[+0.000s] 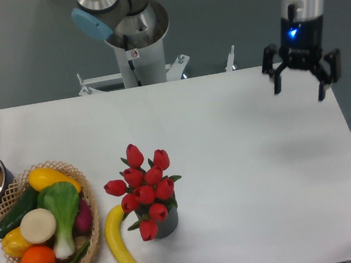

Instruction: Insert the flowers into the vase

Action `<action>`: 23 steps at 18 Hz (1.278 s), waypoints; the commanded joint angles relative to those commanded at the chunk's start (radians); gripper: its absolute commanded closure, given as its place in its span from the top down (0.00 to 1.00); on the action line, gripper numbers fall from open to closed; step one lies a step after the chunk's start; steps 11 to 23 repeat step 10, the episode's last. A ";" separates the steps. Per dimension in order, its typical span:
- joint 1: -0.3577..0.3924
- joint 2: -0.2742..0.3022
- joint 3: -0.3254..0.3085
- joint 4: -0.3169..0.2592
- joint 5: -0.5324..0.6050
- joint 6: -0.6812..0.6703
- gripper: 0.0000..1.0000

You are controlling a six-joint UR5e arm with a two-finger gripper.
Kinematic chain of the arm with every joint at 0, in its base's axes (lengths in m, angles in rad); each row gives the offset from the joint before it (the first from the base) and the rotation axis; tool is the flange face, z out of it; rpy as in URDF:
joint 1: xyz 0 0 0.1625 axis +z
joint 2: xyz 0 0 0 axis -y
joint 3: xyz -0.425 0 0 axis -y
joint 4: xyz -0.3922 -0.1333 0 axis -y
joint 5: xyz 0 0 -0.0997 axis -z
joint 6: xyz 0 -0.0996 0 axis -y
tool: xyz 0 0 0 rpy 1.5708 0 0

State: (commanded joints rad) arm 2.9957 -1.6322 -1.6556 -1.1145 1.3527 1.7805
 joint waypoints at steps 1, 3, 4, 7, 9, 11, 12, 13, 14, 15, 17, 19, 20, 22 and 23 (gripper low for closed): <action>0.011 0.000 0.032 -0.057 0.008 0.022 1.00; 0.049 0.000 0.078 -0.145 0.008 0.078 1.00; 0.061 0.002 0.082 -0.154 0.006 0.100 1.00; 0.088 0.009 0.082 -0.160 -0.004 0.112 1.00; 0.086 0.011 0.079 -0.162 -0.006 0.111 1.00; 0.086 0.011 0.079 -0.162 -0.007 0.111 1.00; 0.086 0.011 0.079 -0.162 -0.007 0.111 1.00; 0.086 0.011 0.079 -0.162 -0.007 0.111 1.00; 0.086 0.011 0.079 -0.162 -0.007 0.111 1.00; 0.086 0.011 0.079 -0.162 -0.007 0.111 1.00; 0.086 0.011 0.079 -0.162 -0.007 0.111 1.00; 0.086 0.011 0.079 -0.162 -0.007 0.111 1.00; 0.086 0.011 0.079 -0.162 -0.007 0.111 1.00; 0.086 0.011 0.079 -0.162 -0.007 0.111 1.00; 0.086 0.011 0.079 -0.162 -0.007 0.111 1.00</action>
